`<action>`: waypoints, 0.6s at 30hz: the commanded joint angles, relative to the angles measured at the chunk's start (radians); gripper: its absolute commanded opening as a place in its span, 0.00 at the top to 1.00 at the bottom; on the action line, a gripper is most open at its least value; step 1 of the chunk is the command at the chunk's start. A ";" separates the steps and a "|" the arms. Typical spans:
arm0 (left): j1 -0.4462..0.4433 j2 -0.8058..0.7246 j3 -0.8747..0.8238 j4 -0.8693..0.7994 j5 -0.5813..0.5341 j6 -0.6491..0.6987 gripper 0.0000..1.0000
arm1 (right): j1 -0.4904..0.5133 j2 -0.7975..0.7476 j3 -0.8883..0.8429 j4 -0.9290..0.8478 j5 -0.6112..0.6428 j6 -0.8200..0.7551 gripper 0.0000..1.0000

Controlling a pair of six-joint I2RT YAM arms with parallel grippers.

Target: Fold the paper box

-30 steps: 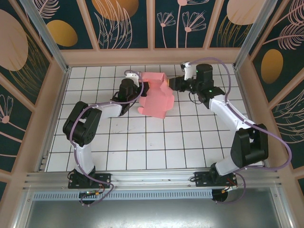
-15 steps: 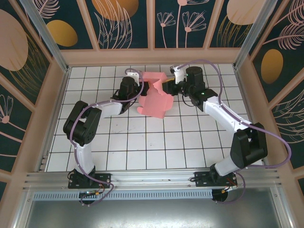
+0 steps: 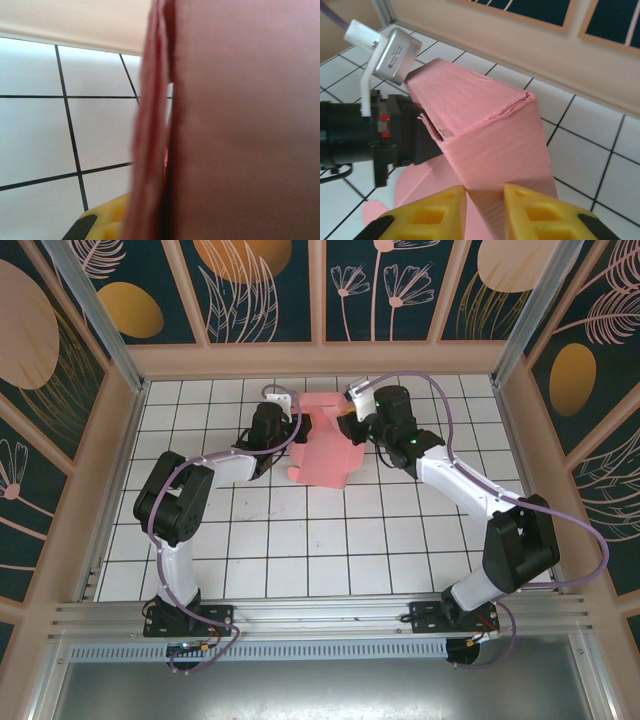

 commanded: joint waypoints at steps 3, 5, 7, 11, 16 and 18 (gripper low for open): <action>-0.016 0.004 0.037 0.036 0.057 0.013 1.00 | 0.035 0.031 -0.002 0.070 0.121 -0.036 0.73; -0.016 0.009 0.040 0.037 0.059 0.011 1.00 | 0.039 0.041 -0.007 0.091 0.149 -0.024 0.72; -0.016 0.016 0.043 0.038 0.062 0.010 1.00 | 0.052 0.051 -0.008 0.108 0.190 -0.021 0.71; -0.015 0.025 0.048 0.038 0.075 0.008 1.00 | 0.078 0.073 0.001 0.135 0.268 -0.015 0.70; -0.015 0.028 0.056 0.034 0.073 0.008 1.00 | 0.100 0.096 0.007 0.162 0.373 -0.037 0.71; -0.015 0.031 0.060 0.033 0.075 0.008 1.00 | 0.106 0.102 0.011 0.166 0.405 -0.047 0.74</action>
